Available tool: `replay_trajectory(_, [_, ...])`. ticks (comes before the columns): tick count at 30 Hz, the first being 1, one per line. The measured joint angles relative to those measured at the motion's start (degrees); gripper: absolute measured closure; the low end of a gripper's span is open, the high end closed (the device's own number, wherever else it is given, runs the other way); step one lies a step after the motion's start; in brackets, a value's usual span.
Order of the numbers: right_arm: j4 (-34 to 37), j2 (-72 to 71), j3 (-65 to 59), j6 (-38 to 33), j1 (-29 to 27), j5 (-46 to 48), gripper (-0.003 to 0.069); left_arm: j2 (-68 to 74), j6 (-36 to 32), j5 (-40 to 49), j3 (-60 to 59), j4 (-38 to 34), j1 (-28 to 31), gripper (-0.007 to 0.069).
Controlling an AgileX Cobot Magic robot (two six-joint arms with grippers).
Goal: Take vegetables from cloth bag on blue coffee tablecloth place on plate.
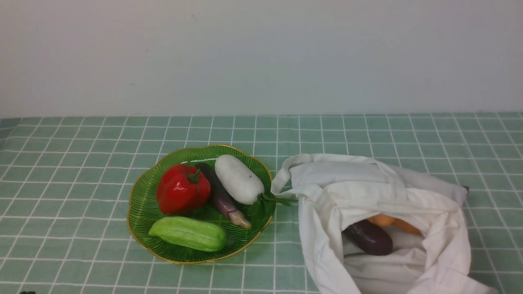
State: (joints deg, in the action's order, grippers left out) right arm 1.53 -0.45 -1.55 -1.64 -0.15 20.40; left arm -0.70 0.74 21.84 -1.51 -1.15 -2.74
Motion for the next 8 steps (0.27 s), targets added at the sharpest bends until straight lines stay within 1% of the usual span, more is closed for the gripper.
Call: replay_trajectory(8, [0.0, 0.0, 0.0, -0.22, 0.0, 0.0, 0.0673, 0.0, 0.0, 0.0, 0.0, 0.0, 0.0, 0.0632])
